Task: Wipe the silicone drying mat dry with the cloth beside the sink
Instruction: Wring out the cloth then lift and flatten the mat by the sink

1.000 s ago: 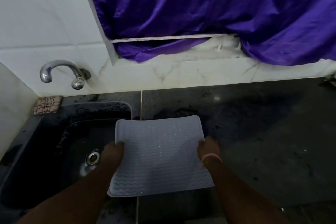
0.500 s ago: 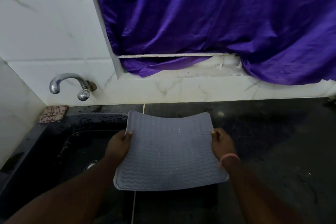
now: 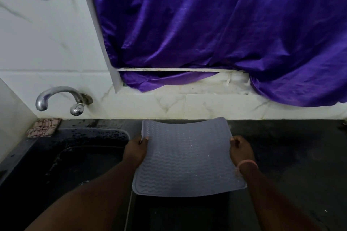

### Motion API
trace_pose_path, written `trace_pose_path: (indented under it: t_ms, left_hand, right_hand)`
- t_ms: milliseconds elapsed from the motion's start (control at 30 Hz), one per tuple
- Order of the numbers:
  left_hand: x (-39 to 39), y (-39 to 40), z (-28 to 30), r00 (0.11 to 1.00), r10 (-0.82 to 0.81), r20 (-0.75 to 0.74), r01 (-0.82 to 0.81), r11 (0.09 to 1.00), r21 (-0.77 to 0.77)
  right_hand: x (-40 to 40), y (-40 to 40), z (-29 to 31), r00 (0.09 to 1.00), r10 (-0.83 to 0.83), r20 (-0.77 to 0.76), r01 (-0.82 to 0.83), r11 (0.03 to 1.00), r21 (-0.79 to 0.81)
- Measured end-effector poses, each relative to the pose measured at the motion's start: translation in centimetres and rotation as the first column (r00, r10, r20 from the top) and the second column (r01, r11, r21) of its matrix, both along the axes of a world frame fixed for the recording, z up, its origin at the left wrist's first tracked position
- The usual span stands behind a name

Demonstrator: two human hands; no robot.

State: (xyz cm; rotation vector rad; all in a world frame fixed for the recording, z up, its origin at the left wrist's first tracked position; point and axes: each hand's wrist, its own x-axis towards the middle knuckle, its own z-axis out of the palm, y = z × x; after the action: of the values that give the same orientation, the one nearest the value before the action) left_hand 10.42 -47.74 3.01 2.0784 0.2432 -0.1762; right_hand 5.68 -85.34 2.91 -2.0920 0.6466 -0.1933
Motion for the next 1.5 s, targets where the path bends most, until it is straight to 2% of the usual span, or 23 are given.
trace_pose_path:
  t_ms: [200,433,967,1400,1500]
  left_hand:
    - [3.6,-2.4,-0.5,0.999,0.024,0.022,-0.024,0.999,0.029]
    - [5.8,-4.5,-3.2,0.997,0.034,-0.065,-0.027,0.994,0.107]
    - [6.8,-4.1,-6.0,0.999,0.029,-0.039,-0.027,0.998,0.061]
    - [6.1,-4.5,-6.4,0.993,0.113,-0.027,-0.116,0.983,-0.146]
    - [6.3,-4.6,-6.8,0.992,0.106,-0.068,-0.114,0.983,-0.146]
  right_hand:
    - [3.8,-1.6,-1.1,1.0,-0.015,-0.027,0.015,1.0,0.007]
    - [6.5,-3.8,-3.6,0.997,0.018,-0.069,-0.018,1.0,0.007]
    - [5.9,-4.9,-7.6,0.996,-0.039,-0.075,0.042,0.998,0.042]
    - [6.6,-6.3,-7.5,0.998,-0.035,0.061,0.029,0.995,0.095]
    - [6.9,-6.4,-7.7,1.0,-0.023,0.014,0.022,0.997,0.076]
